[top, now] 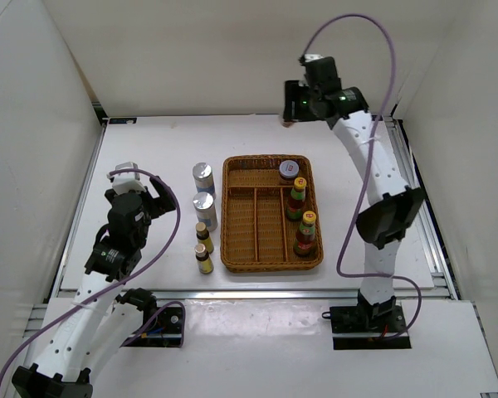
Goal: Organize the condiment bottles
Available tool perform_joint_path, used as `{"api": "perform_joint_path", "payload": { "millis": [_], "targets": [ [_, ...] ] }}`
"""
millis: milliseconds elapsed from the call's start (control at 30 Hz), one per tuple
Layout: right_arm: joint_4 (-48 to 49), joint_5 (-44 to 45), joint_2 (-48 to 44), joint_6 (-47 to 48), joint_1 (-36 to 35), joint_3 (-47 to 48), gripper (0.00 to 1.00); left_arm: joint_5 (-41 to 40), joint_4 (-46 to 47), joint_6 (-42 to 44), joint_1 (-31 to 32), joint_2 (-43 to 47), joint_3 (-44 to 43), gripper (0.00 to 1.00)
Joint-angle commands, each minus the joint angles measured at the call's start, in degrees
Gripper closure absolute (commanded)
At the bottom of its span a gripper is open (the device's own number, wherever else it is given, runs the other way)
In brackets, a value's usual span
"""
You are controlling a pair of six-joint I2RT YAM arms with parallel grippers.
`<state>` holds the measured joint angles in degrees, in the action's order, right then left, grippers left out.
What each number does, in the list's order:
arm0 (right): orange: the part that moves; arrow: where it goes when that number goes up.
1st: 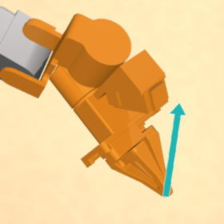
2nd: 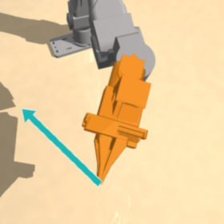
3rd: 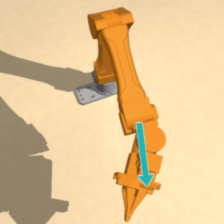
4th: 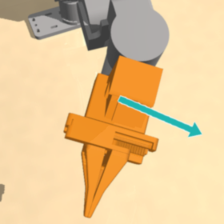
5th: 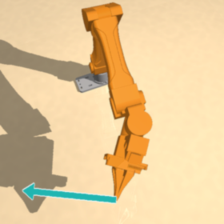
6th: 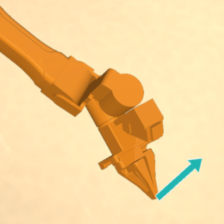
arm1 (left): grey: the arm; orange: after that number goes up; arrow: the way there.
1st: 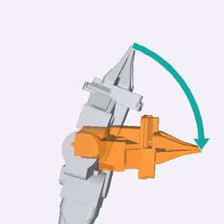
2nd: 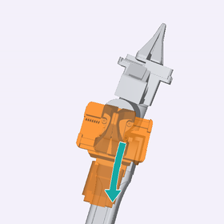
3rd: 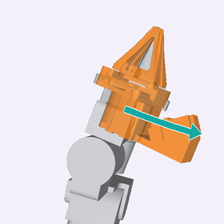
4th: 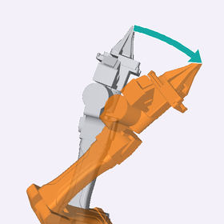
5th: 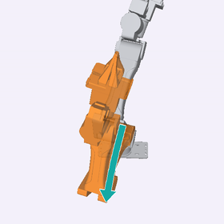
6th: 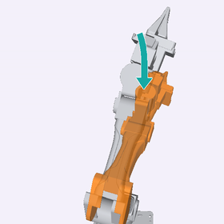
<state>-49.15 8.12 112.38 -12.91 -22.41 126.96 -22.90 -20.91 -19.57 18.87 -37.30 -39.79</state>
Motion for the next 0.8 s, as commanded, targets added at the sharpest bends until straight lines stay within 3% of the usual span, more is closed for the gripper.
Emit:
{"api": "perform_joint_path", "payload": {
  "millis": [0,133,467,767],
  "targets": [
    [0.03,-4.69,6.86,4.72,-4.9,8.72,1.0,1.01,0.95,-0.03,0.11,0.21,0.33,0.01],
    [-5.78,-8.11,13.91,3.78,-6.94,17.26,1.0,1.01,0.95,-0.03,0.11,0.21,0.33,0.01],
    [-5.79,-8.83,18.31,9.12,-10.28,15.16,1.0,1.01,0.95,-0.03,0.11,0.21,0.33,0.01],
    [-8.25,-9.97,21.22,17.3,-10.81,15.16,0.9,1.01,0.95,-0.03,0.11,0.21,0.33,0.01]
  ]
}}
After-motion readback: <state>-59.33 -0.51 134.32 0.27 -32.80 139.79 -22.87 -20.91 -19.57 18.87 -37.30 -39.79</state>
